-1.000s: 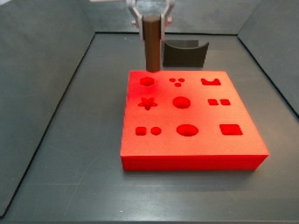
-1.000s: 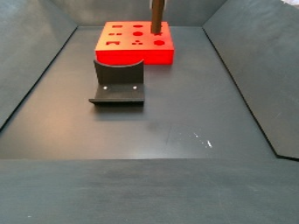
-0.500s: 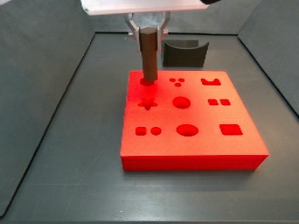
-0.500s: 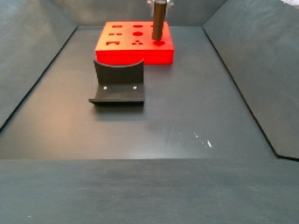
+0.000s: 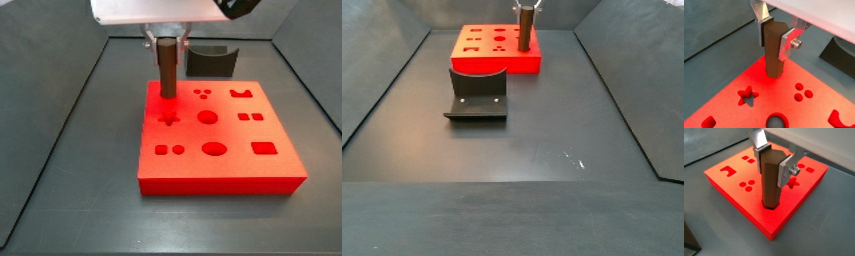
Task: Insert the hexagon object.
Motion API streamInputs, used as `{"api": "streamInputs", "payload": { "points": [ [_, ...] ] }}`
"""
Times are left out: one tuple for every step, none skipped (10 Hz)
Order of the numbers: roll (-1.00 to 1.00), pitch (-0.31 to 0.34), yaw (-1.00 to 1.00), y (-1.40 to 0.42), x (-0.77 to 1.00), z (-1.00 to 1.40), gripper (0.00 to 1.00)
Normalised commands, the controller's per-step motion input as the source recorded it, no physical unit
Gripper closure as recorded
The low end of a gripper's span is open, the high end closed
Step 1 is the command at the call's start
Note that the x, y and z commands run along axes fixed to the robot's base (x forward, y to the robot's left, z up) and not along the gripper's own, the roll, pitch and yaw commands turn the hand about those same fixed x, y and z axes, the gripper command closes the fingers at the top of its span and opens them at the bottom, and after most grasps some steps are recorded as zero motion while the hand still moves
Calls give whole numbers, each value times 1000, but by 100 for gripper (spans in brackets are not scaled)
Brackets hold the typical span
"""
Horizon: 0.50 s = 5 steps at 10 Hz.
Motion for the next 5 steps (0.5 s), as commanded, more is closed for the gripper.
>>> {"api": "streamInputs", "payload": {
  "points": [
    [146, 0, 0, 54, 0, -194, 100],
    [79, 0, 0, 23, 0, -111, 100],
    [103, 0, 9, 83, 34, -163, 100],
    [146, -50, 11, 9, 0, -229, 100],
    [140, -139, 80, 0, 0, -283, 100]
  ]
}}
